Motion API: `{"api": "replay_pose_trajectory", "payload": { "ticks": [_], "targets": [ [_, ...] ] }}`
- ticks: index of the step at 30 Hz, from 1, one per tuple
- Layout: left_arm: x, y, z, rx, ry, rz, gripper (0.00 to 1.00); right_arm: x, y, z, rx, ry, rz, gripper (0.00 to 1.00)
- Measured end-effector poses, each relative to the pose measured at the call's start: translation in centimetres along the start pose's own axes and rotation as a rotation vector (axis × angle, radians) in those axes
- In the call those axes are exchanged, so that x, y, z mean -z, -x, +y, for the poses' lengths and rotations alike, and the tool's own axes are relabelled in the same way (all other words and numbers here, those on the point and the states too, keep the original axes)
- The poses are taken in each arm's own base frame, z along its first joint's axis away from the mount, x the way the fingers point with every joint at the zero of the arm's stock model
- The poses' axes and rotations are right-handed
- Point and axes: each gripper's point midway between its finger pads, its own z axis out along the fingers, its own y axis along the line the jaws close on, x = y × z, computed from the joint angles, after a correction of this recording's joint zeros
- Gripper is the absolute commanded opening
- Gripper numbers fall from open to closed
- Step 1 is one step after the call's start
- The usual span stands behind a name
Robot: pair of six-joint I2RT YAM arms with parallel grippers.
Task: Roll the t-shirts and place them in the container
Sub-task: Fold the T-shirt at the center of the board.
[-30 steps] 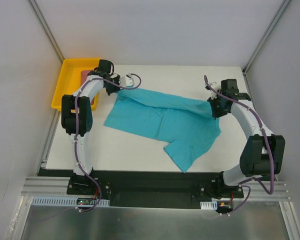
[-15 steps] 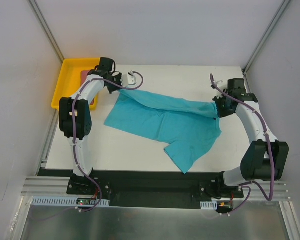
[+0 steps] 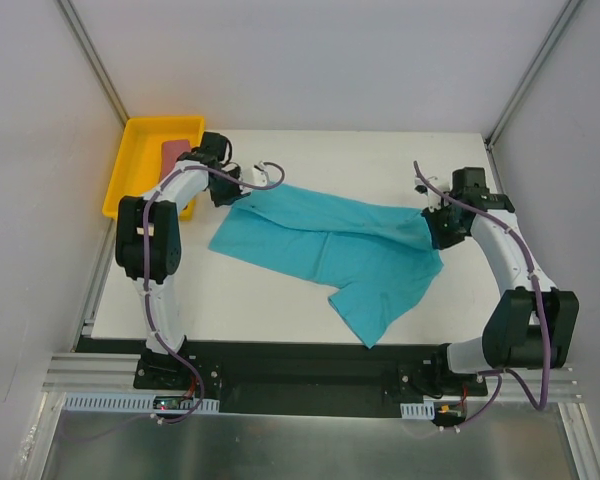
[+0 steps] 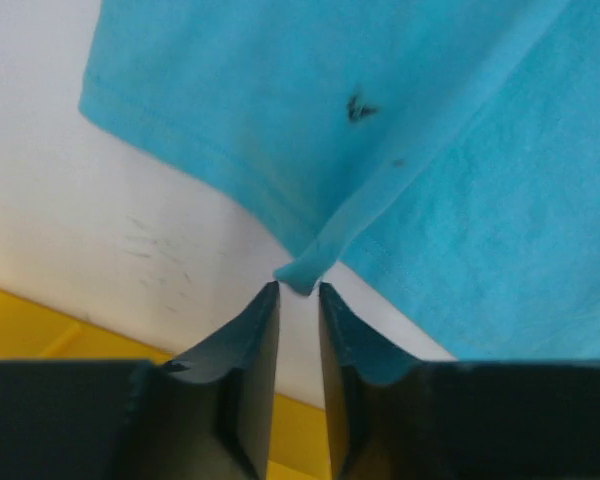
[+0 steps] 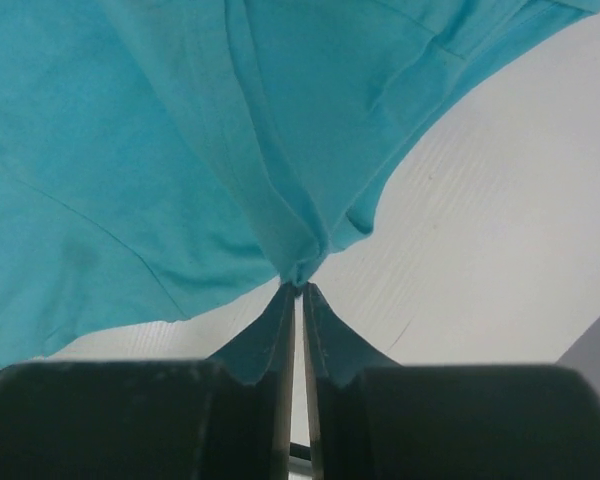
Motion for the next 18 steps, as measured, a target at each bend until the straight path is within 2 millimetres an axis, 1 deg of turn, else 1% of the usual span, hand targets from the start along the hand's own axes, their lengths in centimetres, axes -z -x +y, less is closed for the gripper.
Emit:
{"api": "replay_pose_trajectory", "payload": {
  "ticks": [1,2,4,5,7,10,11,12,13,15,16,18],
  "targets": [
    [0.1,-0.2,0.0,0.01,0.004,0.011,0.36,0.0,-0.3,0.4,0.005,0.018,0.013,0.2],
    [0.2,-0.4,0.0,0.028,0.007,0.021,0.39,0.1,-0.5,0.5,0.003,0.027,0.017,0.24],
    [0.4,-0.8,0.2,0.068,0.014,0.028,0.48,0.4,-0.2,0.7,-0.016,0.049,0.025,0.29],
    [0.6,-0.7,0.2,0.094,0.017,0.028,0.49,0.7,0.4,0.4,-0.034,0.056,0.02,0.31],
    [1.1,-0.4,0.7,0.152,0.032,0.02,0.47,0.9,2.5,-1.3,-0.087,0.046,-0.004,0.31],
    [2.0,0.7,1.6,0.256,0.064,-0.01,0.36,0.1,5.9,-4.4,-0.145,0.014,-0.054,0.3],
    [2.2,1.1,1.7,0.291,0.067,-0.021,0.26,-0.3,6.5,-5.2,-0.159,0.005,-0.063,0.29],
    [2.4,1.4,1.6,0.325,0.063,-0.031,0.18,-0.7,6.9,-5.8,-0.169,0.001,-0.06,0.28],
    [2.4,1.6,1.2,0.36,0.053,-0.038,0.11,-1.4,7.5,-6.4,-0.175,-0.001,-0.06,0.24],
    [2.3,1.5,0.2,0.42,0.022,-0.031,0.0,-2.9,8.4,-7.3,-0.179,-0.003,-0.053,0.2],
    [2.2,1.3,-0.5,0.445,0.003,-0.024,0.0,-3.7,8.7,-7.7,-0.18,-0.001,-0.044,0.19],
    [1.7,0.7,-2.1,0.494,-0.039,-0.001,0.0,-5.4,9.0,-8.3,-0.179,0.002,-0.024,0.19]
  ]
}}
